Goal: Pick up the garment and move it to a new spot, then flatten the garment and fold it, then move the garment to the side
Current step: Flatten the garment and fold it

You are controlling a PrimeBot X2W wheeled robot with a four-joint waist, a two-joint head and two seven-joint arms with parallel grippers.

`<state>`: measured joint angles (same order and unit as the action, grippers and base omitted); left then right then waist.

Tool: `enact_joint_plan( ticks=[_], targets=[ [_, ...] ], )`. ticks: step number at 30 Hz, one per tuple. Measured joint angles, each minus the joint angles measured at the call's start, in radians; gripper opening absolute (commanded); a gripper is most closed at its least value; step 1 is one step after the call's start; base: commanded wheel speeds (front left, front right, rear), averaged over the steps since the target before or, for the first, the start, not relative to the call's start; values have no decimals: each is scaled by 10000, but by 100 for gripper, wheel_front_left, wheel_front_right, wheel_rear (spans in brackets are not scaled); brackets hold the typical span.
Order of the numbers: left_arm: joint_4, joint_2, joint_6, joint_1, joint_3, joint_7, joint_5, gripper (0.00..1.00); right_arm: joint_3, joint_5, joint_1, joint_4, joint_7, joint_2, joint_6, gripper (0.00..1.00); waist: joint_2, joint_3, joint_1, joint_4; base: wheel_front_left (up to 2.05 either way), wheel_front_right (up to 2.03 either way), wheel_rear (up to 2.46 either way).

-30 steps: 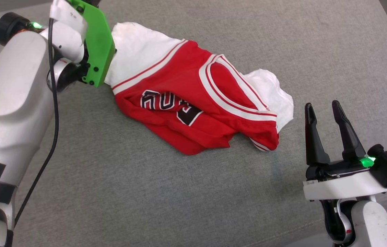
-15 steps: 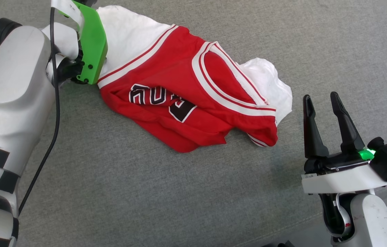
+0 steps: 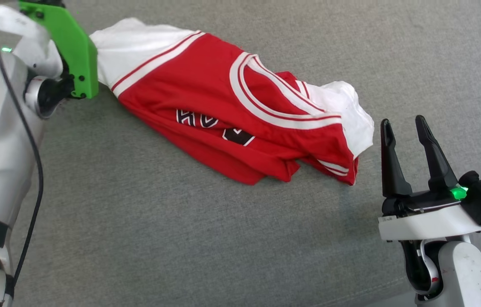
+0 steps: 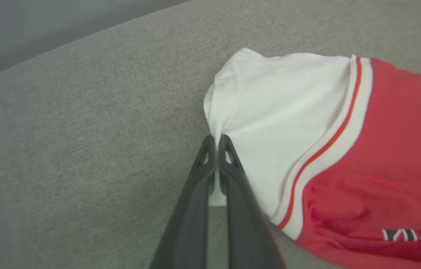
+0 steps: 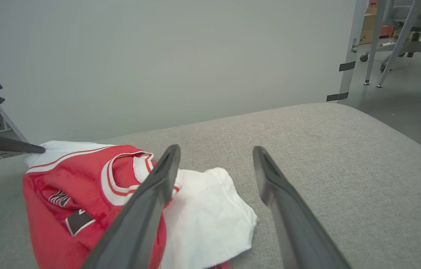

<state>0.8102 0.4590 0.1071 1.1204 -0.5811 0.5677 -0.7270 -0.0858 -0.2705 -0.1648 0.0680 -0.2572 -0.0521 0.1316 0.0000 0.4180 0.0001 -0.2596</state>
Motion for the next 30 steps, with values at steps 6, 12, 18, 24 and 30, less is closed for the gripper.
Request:
enact_joint_plan(
  ticks=[6,12,18,24,30],
  targets=[
    [226,270,-50,-936,460,-1003,-382,0,171,267,257,-42,0,0,0,100,0,-589,0,459,0,0,0],
    [121,451,-58,-2453,713,-1745,-769,0,259,491,586,-115,0,0,0,100,0,-1186,0,987,0,0,0],
    [-516,466,-198,-4232,759,-2414,-1049,0,293,587,860,-176,0,2,0,100,0,-1788,-1,1468,0,0,0],
    [-1308,309,-378,-5854,765,-2940,-1325,0,324,644,1091,-224,0,0,0,100,0,-2257,-1,1870,0,0,0],
    [-2088,207,-587,-6490,732,-4109,-1131,100,353,660,1267,-314,0,2,0,100,0,-2596,-1,2136,0,0,0]
  ],
)
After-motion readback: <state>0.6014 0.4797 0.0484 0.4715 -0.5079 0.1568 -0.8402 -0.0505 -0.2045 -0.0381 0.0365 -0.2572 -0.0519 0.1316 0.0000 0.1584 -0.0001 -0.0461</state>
